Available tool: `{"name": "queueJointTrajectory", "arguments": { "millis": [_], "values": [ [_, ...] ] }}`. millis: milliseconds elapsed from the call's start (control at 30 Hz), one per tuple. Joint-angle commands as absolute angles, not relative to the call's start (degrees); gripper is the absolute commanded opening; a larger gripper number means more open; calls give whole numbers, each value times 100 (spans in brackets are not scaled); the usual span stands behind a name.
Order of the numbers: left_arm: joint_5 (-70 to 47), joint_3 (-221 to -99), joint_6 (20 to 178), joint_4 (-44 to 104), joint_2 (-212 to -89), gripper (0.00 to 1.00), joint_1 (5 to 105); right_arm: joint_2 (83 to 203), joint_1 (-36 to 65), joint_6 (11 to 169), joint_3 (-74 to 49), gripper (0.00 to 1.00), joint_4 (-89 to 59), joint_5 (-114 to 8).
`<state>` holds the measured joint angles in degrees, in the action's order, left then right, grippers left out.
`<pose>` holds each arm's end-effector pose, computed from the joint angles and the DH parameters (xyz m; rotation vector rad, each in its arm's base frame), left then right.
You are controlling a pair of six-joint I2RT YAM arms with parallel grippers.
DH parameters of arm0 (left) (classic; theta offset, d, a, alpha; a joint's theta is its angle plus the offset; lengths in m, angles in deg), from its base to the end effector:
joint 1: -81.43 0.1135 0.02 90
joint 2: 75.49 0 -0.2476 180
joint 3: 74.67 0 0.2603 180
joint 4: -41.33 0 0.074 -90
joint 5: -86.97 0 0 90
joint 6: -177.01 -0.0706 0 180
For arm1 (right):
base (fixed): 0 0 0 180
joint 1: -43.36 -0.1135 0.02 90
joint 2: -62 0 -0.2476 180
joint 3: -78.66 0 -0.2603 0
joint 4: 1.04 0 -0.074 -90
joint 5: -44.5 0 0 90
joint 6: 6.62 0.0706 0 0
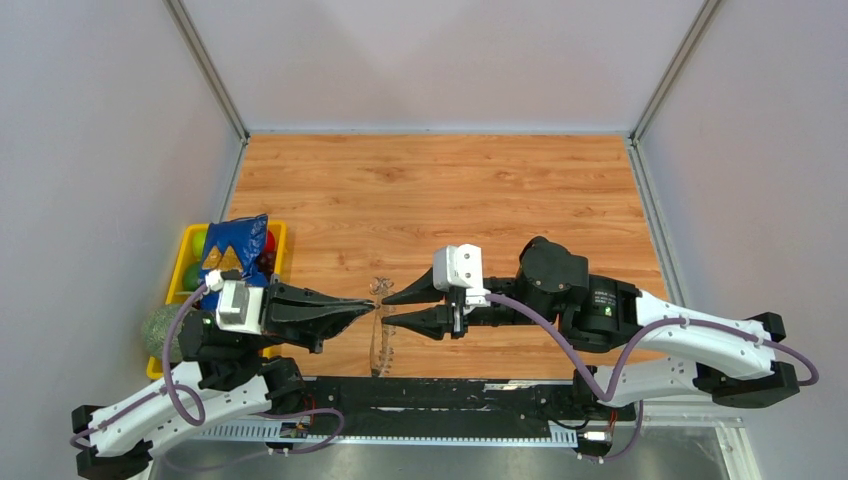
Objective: Put the keys on the keyring
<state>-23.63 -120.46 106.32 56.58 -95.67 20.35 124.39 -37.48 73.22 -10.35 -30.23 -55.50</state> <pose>0.0403 -0.1243 0.4031 0.6804 0.7409 -1.4494 0.0320 0.2757 0.4560 -1.3049 1.0776 1.0856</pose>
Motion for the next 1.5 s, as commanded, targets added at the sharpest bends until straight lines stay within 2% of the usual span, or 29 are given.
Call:
{"name": "queueJointTrajectory", "arguments": {
  "millis": [0, 733, 867, 1167, 1467],
  "values": [
    [-2270, -12035, 10791, 6298, -9513, 0, 2034, 12413, -3795, 7222, -797, 31, -2562, -5460],
    [-2353, -12001, 10803, 6370, -9652, 0, 2034, 12635, -3795, 7169, -648, 25, -2386, -5480],
    [-2363, -11999, 10791, 6381, -9650, 0, 2031, 12669, -3794, 7169, -621, 22, -2386, -5483],
    [-2378, -11994, 10759, 6414, -9695, 0, 2034, 12754, -3795, 7184, -586, 0, -2399, -5553],
    [-2415, -11992, 10661, 6334, -9767, 0, 2034, 12692, -3794, 7219, -635, 0, -2404, -5591]
  ]
}}
